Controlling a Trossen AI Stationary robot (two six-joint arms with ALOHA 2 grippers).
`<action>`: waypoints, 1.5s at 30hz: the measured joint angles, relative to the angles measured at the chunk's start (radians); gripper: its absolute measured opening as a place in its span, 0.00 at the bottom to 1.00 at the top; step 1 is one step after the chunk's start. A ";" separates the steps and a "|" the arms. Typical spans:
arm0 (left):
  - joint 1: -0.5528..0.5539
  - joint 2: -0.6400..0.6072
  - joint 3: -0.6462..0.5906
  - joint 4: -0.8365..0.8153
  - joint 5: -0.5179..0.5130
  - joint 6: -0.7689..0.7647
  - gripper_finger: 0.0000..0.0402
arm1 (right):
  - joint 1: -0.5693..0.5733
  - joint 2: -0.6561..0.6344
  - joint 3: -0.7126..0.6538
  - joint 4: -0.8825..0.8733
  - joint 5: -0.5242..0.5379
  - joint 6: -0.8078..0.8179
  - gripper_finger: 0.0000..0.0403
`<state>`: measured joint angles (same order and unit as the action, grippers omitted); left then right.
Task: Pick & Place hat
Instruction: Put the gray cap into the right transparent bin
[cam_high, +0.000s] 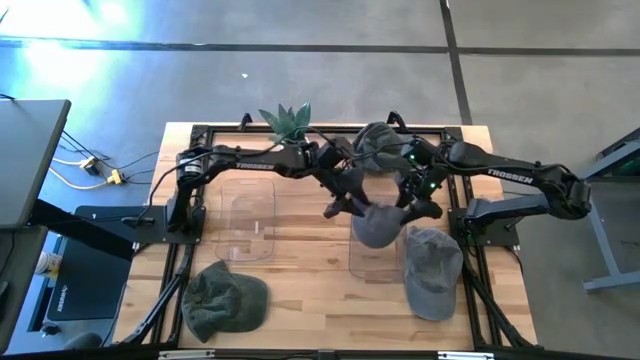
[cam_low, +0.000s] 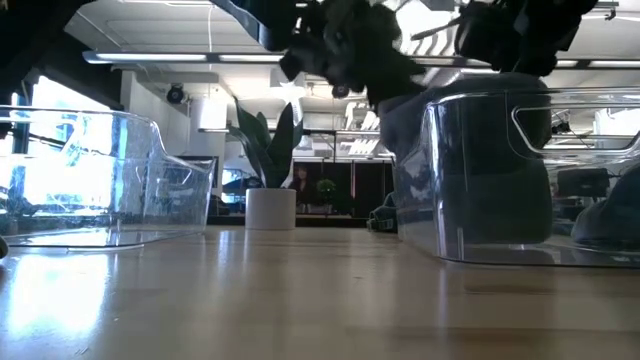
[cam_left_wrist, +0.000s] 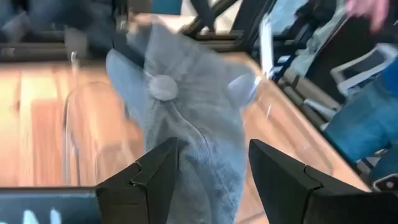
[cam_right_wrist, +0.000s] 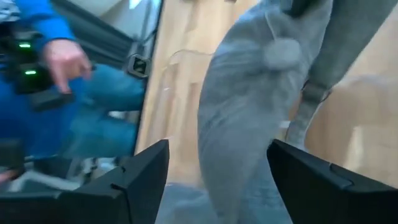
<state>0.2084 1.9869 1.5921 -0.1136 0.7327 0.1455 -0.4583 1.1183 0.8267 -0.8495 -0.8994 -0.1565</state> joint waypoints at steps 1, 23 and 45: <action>-0.001 0.001 0.006 0.010 0.016 0.003 0.48 | 0.000 0.000 -0.006 -0.002 -0.025 0.006 0.63; 0.048 0.070 0.140 -0.020 0.024 -0.072 0.53 | 0.000 -0.002 -0.011 0.027 -0.214 0.022 0.30; 0.075 0.089 0.185 -0.110 0.372 -0.176 0.52 | 0.001 -0.002 -0.011 0.086 0.087 -0.047 0.29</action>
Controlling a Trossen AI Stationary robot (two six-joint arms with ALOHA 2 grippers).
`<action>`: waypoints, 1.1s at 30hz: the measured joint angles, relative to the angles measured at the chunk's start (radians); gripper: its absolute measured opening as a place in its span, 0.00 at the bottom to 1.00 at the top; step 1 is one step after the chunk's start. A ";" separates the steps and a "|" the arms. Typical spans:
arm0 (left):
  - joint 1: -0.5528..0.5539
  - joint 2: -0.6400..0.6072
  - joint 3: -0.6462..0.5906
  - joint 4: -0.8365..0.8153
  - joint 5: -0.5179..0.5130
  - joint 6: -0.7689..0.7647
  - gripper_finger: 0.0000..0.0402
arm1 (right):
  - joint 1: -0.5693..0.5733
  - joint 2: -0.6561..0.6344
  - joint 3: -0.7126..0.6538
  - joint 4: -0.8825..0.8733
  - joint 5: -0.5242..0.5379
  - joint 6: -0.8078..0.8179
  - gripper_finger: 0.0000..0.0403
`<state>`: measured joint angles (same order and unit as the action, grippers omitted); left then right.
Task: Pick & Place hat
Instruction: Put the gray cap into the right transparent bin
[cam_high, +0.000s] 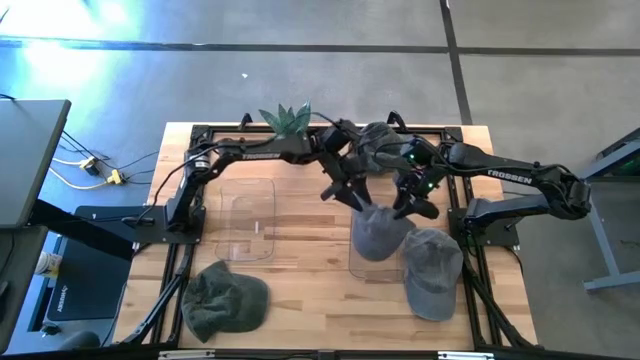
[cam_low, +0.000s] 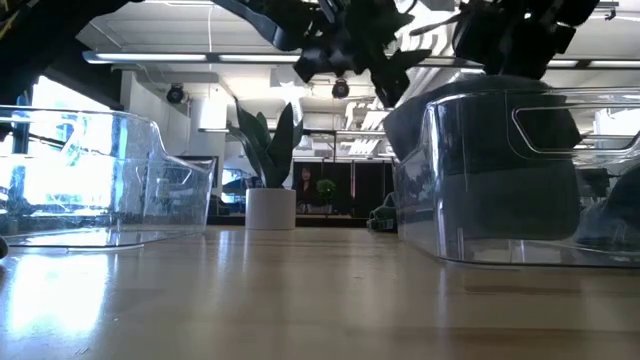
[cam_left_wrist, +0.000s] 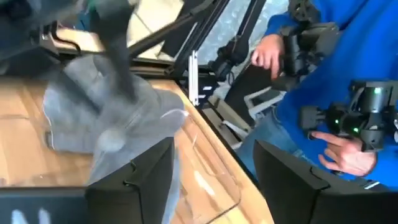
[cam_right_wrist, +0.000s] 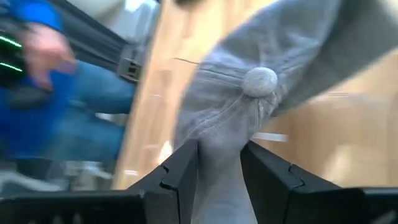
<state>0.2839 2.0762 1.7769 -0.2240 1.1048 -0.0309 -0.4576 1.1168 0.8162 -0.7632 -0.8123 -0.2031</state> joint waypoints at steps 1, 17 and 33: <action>0.007 -0.002 0.015 -0.029 0.006 0.000 0.51 | 0.000 0.000 0.000 0.013 0.034 -0.019 0.29; 0.093 -0.044 0.230 -0.427 -0.185 0.192 0.45 | 0.000 0.000 0.000 0.283 0.024 -0.197 0.02; 0.016 0.051 0.215 -0.475 -0.199 0.181 0.45 | -0.004 -0.045 0.036 0.028 0.044 0.387 0.50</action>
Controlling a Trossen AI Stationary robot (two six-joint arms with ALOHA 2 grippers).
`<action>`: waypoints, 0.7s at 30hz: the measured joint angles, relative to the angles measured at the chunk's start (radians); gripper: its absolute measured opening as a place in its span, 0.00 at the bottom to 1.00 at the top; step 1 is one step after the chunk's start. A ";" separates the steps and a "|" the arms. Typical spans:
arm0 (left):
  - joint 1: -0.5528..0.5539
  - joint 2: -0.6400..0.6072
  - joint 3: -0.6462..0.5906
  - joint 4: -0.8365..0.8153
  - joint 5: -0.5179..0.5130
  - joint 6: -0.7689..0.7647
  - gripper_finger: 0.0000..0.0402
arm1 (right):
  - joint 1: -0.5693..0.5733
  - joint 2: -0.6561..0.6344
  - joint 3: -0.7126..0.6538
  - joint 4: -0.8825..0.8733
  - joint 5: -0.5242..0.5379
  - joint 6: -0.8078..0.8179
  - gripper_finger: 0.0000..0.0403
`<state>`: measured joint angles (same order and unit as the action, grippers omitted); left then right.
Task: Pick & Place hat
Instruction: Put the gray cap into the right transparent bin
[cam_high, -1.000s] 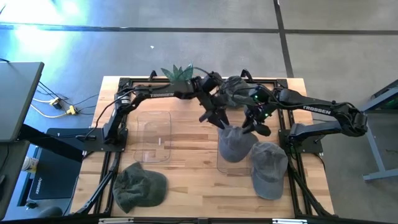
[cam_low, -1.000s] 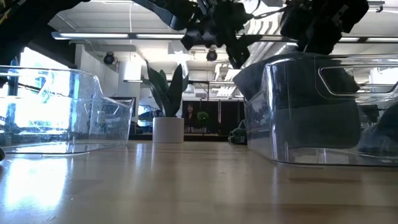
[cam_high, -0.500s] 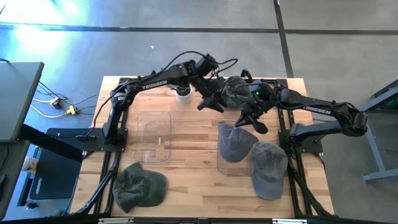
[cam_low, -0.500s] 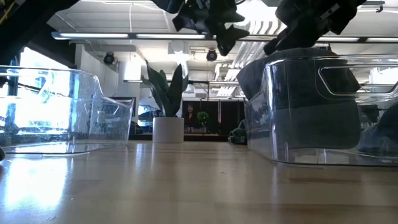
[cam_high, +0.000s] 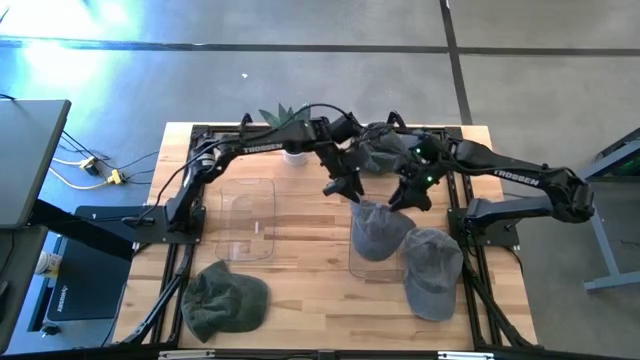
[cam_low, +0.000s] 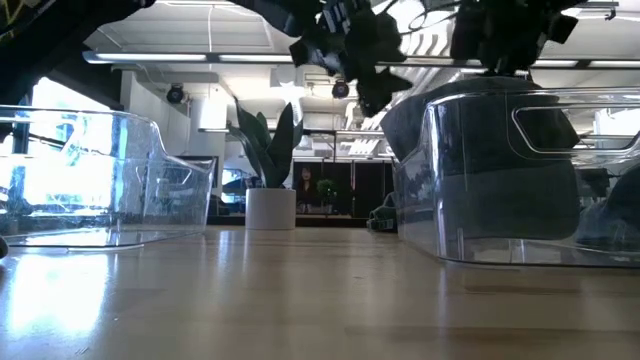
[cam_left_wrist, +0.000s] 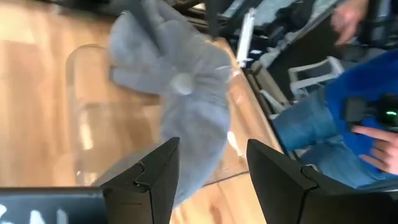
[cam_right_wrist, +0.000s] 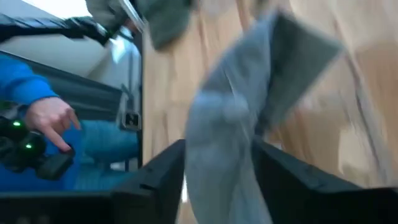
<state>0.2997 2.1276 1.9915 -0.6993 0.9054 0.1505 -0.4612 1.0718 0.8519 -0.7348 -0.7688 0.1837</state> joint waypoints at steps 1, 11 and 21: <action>-0.009 0.018 0.005 0.027 0.005 0.001 0.45 | 0.013 0.000 -0.006 -0.012 0.021 0.004 0.54; -0.039 0.073 0.002 0.013 0.051 -0.012 0.45 | 0.150 0.001 -0.105 0.121 -0.087 0.128 0.54; -0.031 0.038 0.024 0.072 0.115 -0.024 0.45 | 0.198 0.000 -0.108 0.352 -0.195 0.005 0.04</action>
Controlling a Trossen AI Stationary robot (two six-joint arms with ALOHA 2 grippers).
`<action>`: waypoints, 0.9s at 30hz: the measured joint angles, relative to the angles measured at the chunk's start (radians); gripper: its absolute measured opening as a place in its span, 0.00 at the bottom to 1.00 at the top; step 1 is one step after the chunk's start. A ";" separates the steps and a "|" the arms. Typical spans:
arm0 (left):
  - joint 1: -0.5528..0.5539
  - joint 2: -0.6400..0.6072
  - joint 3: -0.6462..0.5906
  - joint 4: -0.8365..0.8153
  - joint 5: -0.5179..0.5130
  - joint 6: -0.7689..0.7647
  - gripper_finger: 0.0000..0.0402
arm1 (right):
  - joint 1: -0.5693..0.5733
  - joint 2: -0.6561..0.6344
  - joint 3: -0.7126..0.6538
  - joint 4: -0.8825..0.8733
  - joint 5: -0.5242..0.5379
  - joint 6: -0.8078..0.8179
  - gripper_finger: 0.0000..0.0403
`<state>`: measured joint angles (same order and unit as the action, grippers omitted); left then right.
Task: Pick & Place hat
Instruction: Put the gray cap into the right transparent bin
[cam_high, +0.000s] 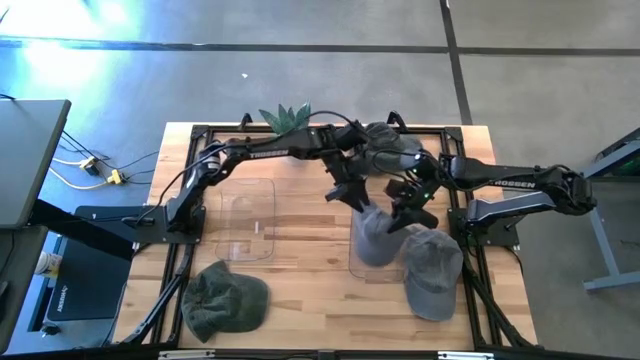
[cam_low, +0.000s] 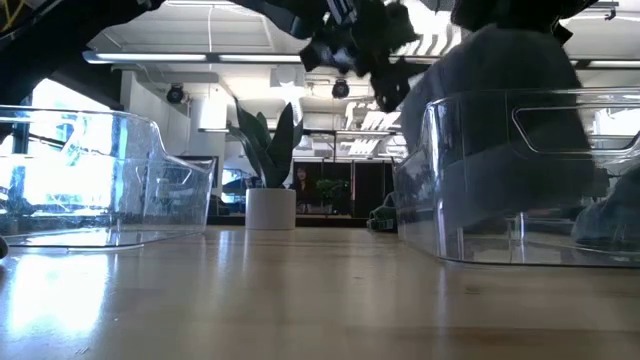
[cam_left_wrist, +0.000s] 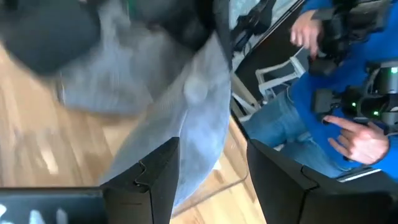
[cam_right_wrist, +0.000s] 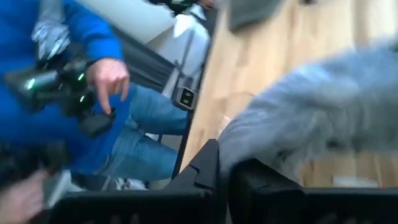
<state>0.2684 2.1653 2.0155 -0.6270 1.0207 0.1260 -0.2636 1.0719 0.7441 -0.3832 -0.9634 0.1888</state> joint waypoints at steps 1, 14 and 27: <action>0.000 -0.002 0.013 -0.001 -0.003 0.000 0.45 | 0.001 -0.001 0.000 0.016 -0.014 -0.028 0.06; 0.000 0.039 0.038 0.036 -0.071 0.047 0.46 | 0.011 -0.006 0.001 0.047 -0.028 -0.262 0.04; -0.025 0.044 0.038 0.166 -0.090 0.024 0.82 | 0.073 -0.082 0.001 0.051 -0.004 -0.233 0.02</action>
<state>0.2436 2.2097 2.0533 -0.4612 0.9309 0.1499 -0.1909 0.9900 0.7448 -0.3321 -0.9670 -0.0444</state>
